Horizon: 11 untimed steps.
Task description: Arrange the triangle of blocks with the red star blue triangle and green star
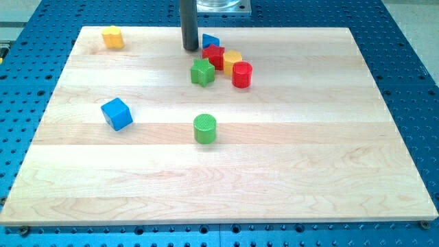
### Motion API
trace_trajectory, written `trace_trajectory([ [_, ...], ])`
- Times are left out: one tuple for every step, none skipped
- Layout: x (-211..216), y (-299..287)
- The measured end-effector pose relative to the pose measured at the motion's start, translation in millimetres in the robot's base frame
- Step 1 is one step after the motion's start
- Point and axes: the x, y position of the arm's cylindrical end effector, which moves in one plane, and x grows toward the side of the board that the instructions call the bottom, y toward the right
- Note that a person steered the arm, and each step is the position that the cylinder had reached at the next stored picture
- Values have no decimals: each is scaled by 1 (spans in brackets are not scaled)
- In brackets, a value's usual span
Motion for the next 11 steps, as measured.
trace_trajectory([
  [9, 7],
  [25, 44],
  [45, 49],
  [50, 96],
  [36, 100],
  [16, 105],
  [12, 59],
  [10, 33],
  [37, 13],
  [18, -23],
  [-3, -19],
])
